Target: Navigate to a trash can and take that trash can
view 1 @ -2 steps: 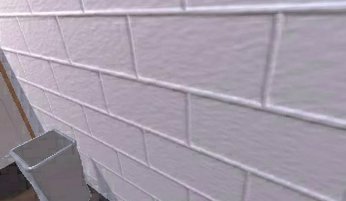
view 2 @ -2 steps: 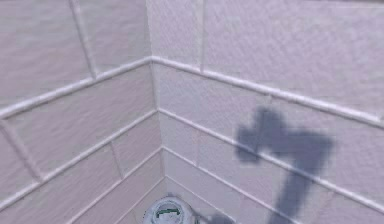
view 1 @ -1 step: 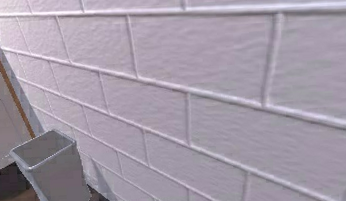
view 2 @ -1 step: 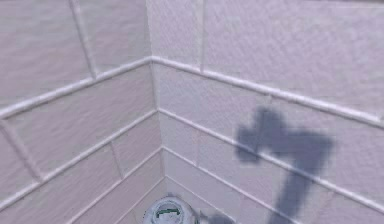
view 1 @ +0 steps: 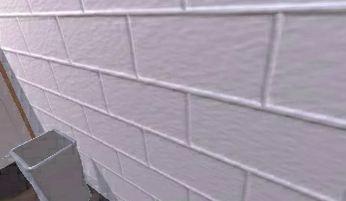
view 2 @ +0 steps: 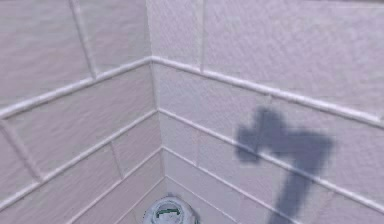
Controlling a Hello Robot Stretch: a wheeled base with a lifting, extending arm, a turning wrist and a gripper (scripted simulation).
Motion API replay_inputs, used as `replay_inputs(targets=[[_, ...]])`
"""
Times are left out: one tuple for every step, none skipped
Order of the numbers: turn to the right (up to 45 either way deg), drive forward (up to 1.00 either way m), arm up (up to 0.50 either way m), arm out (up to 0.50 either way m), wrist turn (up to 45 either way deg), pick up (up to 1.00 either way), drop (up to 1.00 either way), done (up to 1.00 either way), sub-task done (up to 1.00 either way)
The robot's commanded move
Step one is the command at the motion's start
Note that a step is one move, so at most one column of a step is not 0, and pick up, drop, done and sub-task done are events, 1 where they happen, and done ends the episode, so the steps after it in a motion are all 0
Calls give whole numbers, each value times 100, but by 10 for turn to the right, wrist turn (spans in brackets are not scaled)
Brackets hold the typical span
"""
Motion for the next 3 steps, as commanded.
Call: replay_inputs(targets=[[0, 0, 0, 0, 0, 100, 0, 0, 0], [0, 0, 10, 0, 0, 0, 0, 0, 0], [0, 0, 0, 0, 0, 0, 0, 100, 0]])
